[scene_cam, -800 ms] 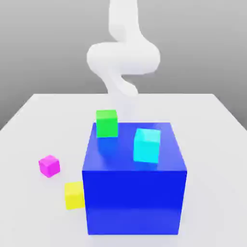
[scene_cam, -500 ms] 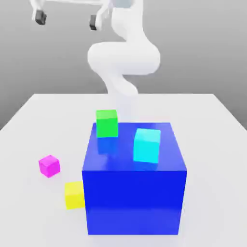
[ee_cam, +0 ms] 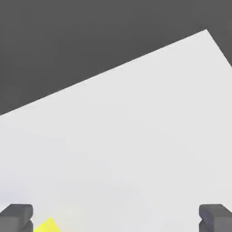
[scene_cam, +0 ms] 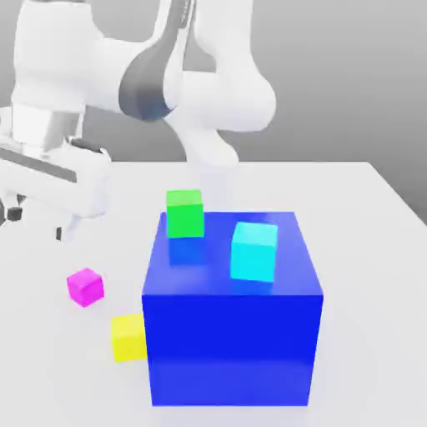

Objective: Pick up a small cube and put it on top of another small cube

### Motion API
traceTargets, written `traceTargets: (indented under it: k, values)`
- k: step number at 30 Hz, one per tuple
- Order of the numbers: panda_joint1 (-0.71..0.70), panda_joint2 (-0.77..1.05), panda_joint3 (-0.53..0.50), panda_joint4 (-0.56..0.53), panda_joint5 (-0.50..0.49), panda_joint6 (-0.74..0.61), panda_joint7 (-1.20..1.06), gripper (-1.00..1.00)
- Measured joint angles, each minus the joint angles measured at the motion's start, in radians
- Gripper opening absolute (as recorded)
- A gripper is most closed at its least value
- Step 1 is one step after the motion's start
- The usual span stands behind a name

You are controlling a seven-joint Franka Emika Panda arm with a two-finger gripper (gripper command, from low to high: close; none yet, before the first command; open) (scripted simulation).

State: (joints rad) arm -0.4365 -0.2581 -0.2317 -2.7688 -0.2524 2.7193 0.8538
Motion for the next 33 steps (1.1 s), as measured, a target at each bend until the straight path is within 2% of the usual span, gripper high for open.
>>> traceTargets:
  k: [7, 10, 13, 16, 20, 22, 25, 26, 33]
  values:
    - [-0.061, 0.134, -0.120, -0.127, 0.055, 0.120, -0.077, 0.00]
    - [-0.066, 0.192, -0.161, -0.173, 0.139, 0.173, -0.148, 0.00]
    - [-0.053, 0.253, -0.152, -0.169, 0.241, 0.220, -0.215, 0.00]
    - [-0.072, 0.317, -0.096, -0.155, 0.367, 0.267, -0.299, 0.00]
    - [-0.181, 0.401, 0.049, -0.135, 0.514, 0.331, -0.405, 0.00]
    - [-0.248, 0.442, 0.126, -0.128, 0.556, 0.365, -0.439, 0.00]
    - [-0.344, 0.504, 0.219, -0.122, 0.565, 0.418, -0.455, 0.00]
    - [-0.361, 0.515, 0.235, -0.121, 0.567, 0.428, -0.459, -1.00]
    - [-0.356, 0.514, 0.233, -0.120, 0.576, 0.426, -0.464, -1.00]
